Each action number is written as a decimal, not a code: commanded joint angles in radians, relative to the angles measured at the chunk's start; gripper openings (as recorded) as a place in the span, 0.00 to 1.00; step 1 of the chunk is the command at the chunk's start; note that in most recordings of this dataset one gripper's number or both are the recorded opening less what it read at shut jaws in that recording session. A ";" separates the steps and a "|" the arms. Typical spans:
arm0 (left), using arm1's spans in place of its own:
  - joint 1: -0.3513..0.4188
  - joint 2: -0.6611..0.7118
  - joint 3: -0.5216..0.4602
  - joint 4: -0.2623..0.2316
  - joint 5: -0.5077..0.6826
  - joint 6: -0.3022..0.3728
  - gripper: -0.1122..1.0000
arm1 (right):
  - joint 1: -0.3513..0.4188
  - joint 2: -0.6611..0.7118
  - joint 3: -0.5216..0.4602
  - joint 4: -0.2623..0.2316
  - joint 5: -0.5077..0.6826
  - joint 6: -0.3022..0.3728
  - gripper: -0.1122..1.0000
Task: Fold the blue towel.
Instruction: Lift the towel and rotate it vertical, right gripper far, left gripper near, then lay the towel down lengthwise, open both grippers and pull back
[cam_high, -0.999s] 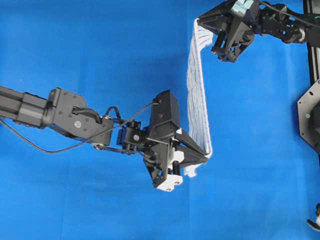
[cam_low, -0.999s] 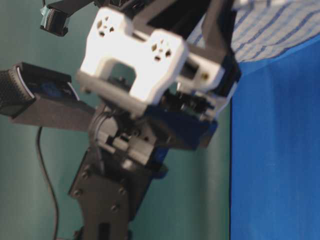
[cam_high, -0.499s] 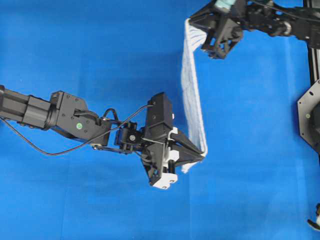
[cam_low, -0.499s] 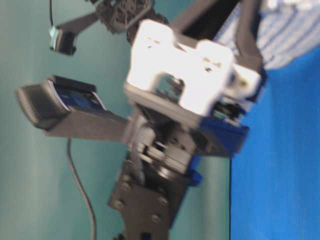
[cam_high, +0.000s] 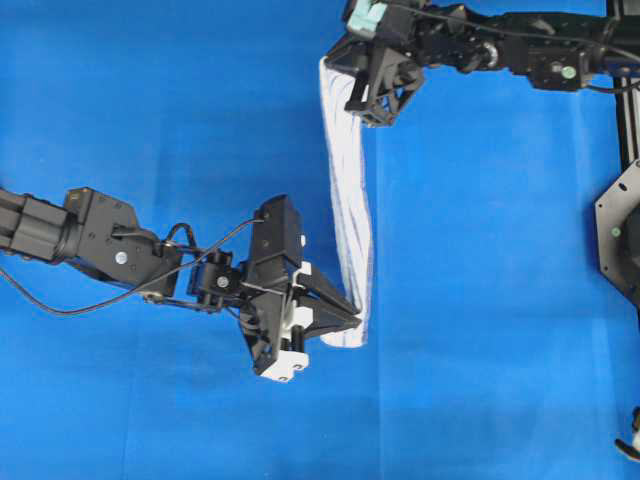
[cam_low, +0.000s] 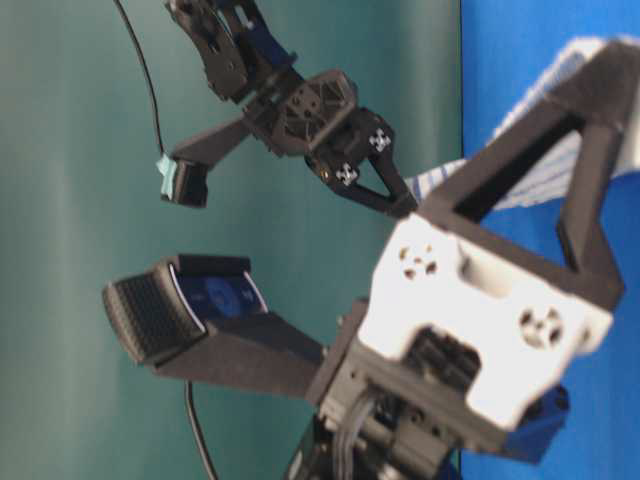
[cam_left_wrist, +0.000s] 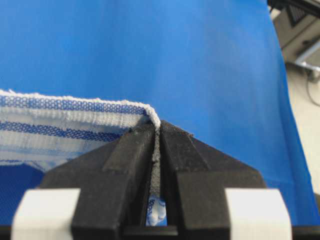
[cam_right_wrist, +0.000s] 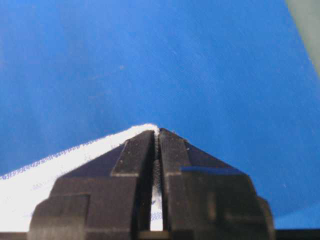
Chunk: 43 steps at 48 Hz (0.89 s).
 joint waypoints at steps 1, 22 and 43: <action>-0.029 -0.046 0.008 0.000 -0.014 -0.003 0.12 | -0.002 0.005 -0.044 -0.003 -0.006 -0.002 0.13; -0.029 -0.060 0.052 -0.028 -0.014 -0.005 0.21 | 0.000 0.078 -0.086 -0.003 -0.014 -0.002 0.13; -0.029 -0.110 0.091 -0.098 0.074 -0.003 0.73 | 0.000 0.089 -0.091 -0.023 -0.020 -0.002 0.77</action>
